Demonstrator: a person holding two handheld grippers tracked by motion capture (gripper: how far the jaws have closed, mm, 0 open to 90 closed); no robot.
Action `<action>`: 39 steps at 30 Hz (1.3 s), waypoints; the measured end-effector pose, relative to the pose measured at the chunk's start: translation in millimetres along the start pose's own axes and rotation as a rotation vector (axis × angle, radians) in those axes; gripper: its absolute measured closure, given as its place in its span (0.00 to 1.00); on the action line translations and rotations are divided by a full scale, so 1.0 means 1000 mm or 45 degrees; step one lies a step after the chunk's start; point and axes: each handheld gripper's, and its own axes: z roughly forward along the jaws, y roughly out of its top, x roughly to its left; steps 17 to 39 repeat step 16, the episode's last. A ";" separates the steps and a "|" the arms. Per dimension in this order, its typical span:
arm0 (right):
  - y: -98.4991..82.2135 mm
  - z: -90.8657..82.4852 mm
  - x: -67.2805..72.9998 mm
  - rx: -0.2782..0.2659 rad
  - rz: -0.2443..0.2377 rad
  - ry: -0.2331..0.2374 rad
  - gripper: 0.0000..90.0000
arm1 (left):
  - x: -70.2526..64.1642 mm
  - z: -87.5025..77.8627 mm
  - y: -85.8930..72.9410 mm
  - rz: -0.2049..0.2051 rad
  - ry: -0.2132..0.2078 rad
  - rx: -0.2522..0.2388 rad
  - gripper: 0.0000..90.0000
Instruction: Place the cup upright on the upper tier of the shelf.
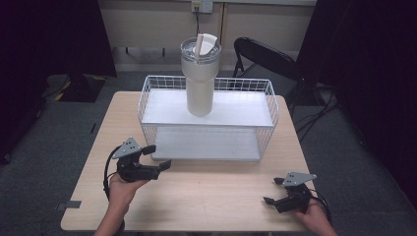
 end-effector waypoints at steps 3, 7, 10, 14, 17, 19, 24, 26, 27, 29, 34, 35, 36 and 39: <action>0.000 0.000 0.000 0.000 0.000 0.000 0.14 | 0.001 0.002 -0.011 -0.018 0.002 0.015 0.15; 0.000 0.000 0.000 0.000 0.000 0.000 0.14 | 0.003 0.005 -0.027 -0.052 0.009 0.039 0.15; 0.000 0.000 0.000 0.000 0.000 0.000 0.14 | 0.004 0.008 -0.040 -0.048 0.031 0.079 0.15; 0.000 0.000 0.000 0.000 -0.001 0.000 0.14 | 0.007 0.012 -0.059 -0.068 0.057 0.131 0.15; 0.000 0.000 0.000 0.000 0.000 0.000 0.14 | 0.009 0.015 -0.069 -0.058 0.085 0.197 0.15; 0.000 0.000 0.000 0.000 0.000 0.000 0.14 | 0.009 0.015 -0.069 -0.058 0.085 0.197 0.15; 0.000 0.000 0.000 0.000 0.000 0.000 0.14 | 0.009 0.015 -0.069 -0.058 0.085 0.197 0.15; 0.000 0.000 0.000 0.000 0.000 0.000 0.14 | 0.009 0.015 -0.069 -0.058 0.085 0.197 0.15; 0.000 0.000 0.000 0.000 0.000 0.000 0.14 | 0.009 0.015 -0.069 -0.058 0.085 0.197 0.15; 0.000 0.000 0.000 0.000 0.000 0.000 0.14 | 0.009 0.015 -0.069 -0.058 0.085 0.197 0.15; 0.000 0.000 0.000 0.000 0.000 0.000 0.14 | 0.009 0.015 -0.069 -0.058 0.085 0.197 0.15; 0.000 0.000 0.000 0.000 0.000 0.000 0.14 | 0.009 0.015 -0.069 -0.058 0.085 0.197 0.15; 0.000 0.000 0.000 0.000 0.000 0.000 0.14 | 0.009 0.015 -0.069 -0.058 0.085 0.197 0.15; 0.000 0.000 0.000 0.000 0.000 0.000 0.14 | 0.009 0.015 -0.069 -0.058 0.085 0.197 0.15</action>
